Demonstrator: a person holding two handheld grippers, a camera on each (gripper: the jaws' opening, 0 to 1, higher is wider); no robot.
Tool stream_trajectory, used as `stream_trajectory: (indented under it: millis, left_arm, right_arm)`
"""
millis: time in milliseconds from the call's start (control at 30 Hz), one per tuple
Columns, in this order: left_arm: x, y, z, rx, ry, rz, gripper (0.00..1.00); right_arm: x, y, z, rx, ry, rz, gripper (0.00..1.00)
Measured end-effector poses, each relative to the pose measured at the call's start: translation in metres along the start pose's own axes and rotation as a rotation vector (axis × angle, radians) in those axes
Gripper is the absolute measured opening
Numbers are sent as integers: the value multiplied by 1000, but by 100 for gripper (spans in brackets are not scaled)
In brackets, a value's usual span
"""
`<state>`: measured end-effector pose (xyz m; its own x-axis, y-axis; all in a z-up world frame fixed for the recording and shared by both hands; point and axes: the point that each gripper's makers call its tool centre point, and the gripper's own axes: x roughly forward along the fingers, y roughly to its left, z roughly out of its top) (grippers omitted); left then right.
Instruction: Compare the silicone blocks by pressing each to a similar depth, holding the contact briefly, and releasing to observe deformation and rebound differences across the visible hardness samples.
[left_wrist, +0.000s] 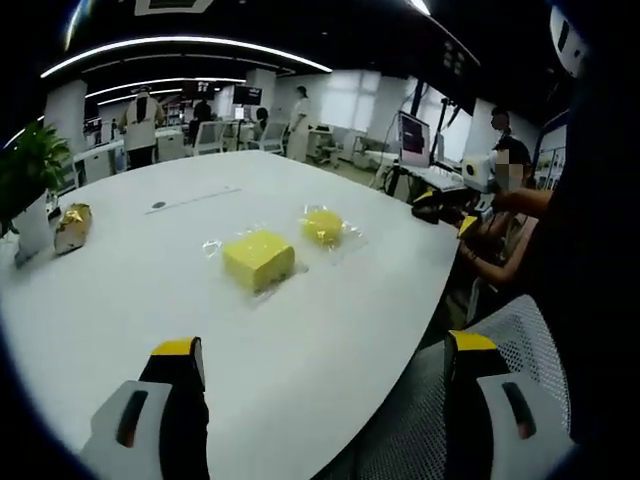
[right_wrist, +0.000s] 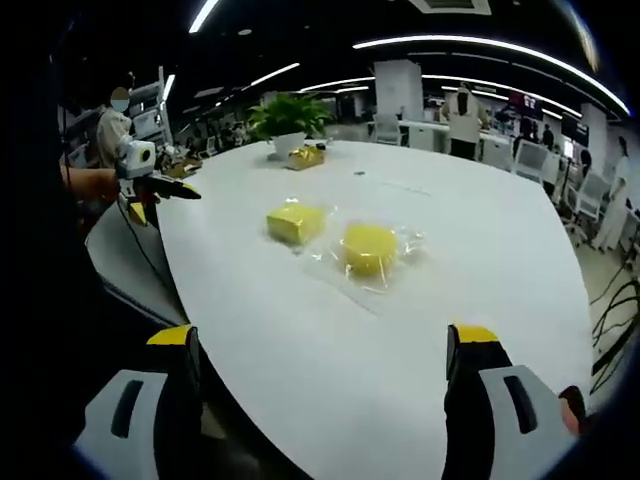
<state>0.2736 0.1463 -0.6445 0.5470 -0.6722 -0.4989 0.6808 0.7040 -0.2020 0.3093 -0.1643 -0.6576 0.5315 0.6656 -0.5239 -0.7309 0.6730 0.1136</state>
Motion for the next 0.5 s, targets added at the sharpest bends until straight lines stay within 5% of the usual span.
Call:
stream_trajectory:
  millis: [200, 500]
  left_arm:
    - [2, -1, -9, 6, 56, -7, 99]
    - [8, 2, -11, -16, 81, -16, 99]
  right_arm:
    - [-8, -12, -24, 22, 124, -25, 85]
    - [-16, -16, -26, 20, 126, -53, 94]
